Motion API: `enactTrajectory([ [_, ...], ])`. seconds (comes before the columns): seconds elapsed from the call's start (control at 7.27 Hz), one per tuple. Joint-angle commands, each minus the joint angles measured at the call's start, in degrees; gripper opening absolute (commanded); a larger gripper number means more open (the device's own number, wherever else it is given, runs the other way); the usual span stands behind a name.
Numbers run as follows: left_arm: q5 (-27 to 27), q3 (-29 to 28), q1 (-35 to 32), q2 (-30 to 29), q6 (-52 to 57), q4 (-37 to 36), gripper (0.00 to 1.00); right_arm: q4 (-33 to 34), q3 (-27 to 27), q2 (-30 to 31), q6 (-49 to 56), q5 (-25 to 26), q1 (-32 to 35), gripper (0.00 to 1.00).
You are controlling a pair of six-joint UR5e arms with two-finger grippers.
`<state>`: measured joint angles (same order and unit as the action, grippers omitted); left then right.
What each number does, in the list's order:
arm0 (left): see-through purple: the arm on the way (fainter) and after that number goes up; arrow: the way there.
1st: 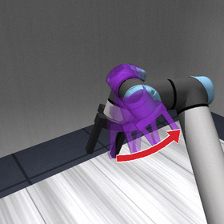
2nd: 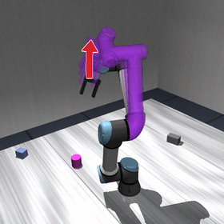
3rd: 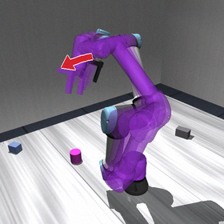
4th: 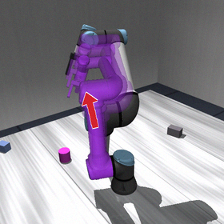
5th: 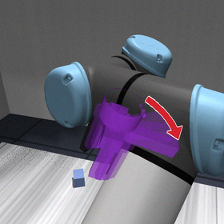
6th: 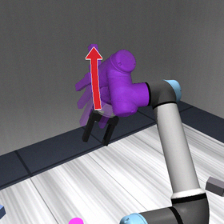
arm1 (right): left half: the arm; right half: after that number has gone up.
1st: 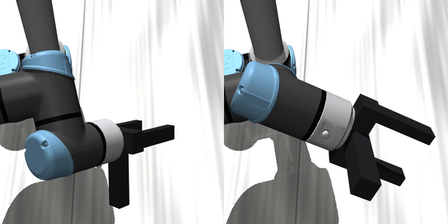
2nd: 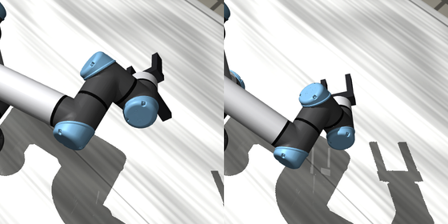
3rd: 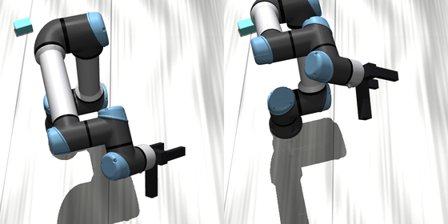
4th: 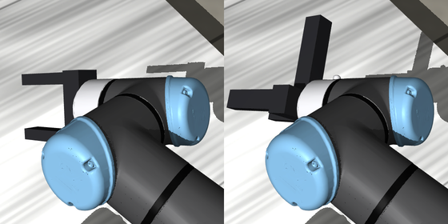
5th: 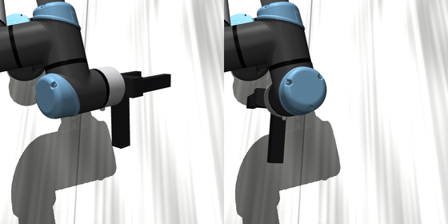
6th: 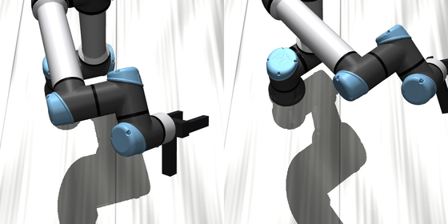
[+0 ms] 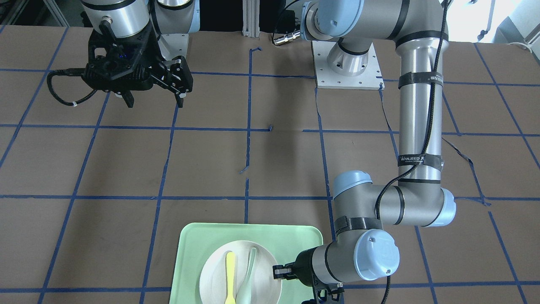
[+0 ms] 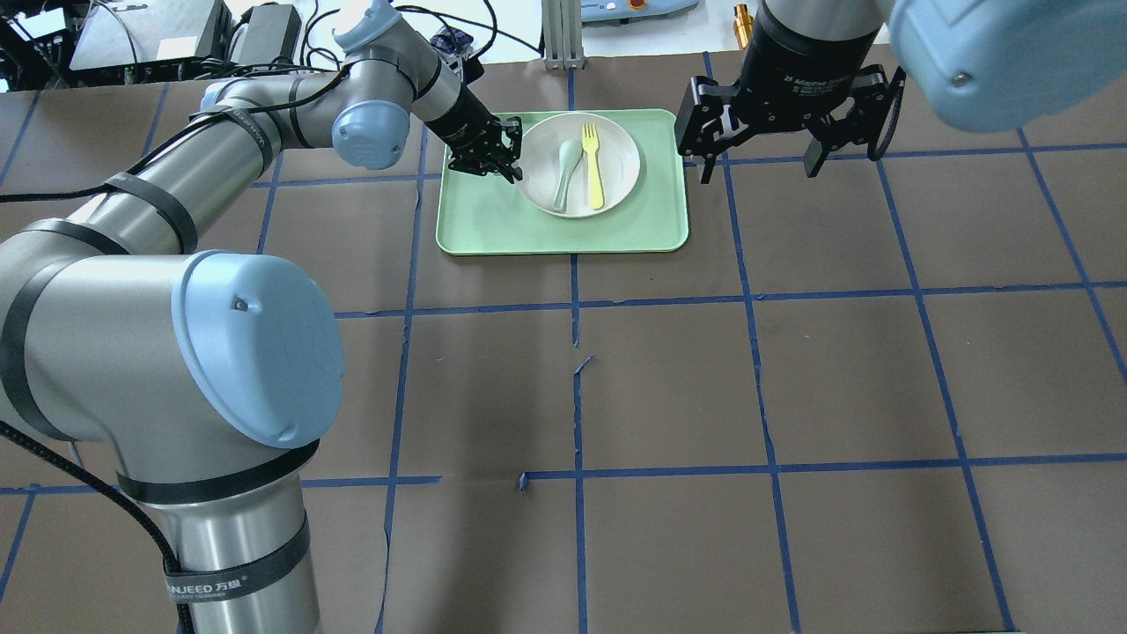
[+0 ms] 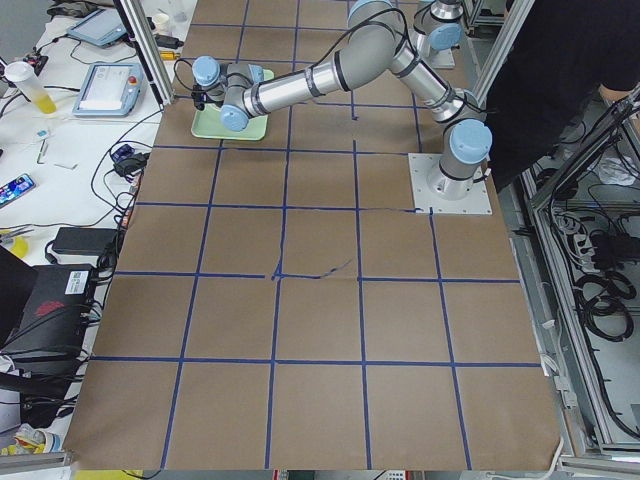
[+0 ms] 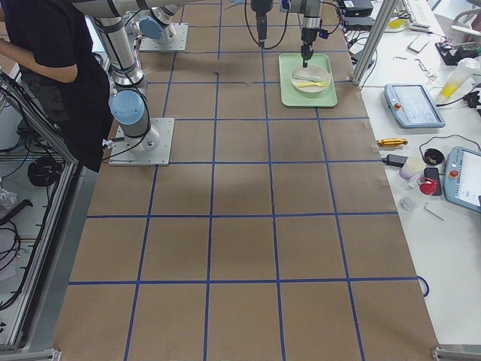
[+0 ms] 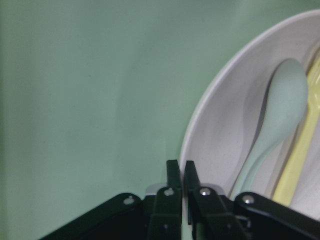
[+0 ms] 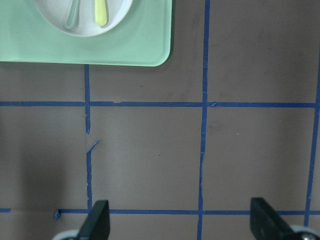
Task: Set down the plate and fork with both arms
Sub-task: 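Open the left gripper and lift it off the plate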
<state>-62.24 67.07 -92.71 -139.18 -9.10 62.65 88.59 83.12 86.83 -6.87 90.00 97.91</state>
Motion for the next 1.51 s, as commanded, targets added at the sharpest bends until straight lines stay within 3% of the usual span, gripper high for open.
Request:
enactTrajectory([
  [0.0,1.34,1.65,0.51,1.44,2.4,-1.3,0.83,0.0,0.03,0.0,0.01,0.0,0.0,1.0],
  [0.41,0.99,3.32,1.3,2.24,2.95,-1.21,0.81,0.0,0.03,0.0,0.01,0.0,0.0,1.0],
  [0.69,-3.64,3.15,1.74,4.07,2.68,-0.26,0.84,0.0,0.03,0.0,0.01,0.0,0.0,1.0],
  [0.96,-12.17,4.9,4.89,12.04,4.69,9.91,0.99,0.0,0.03,-0.09,0.01,0.0,0.0,1.0],
  [1.24,-26.62,11.55,5.08,23.45,5.15,15.63,1.0,0.0,0.03,-0.09,0.01,0.0,0.0,1.0],
  [1.38,-26.96,14.46,5.43,28.21,4.53,16.01,1.0,0.0,0.03,-0.09,0.01,0.0,0.0,1.0],
])
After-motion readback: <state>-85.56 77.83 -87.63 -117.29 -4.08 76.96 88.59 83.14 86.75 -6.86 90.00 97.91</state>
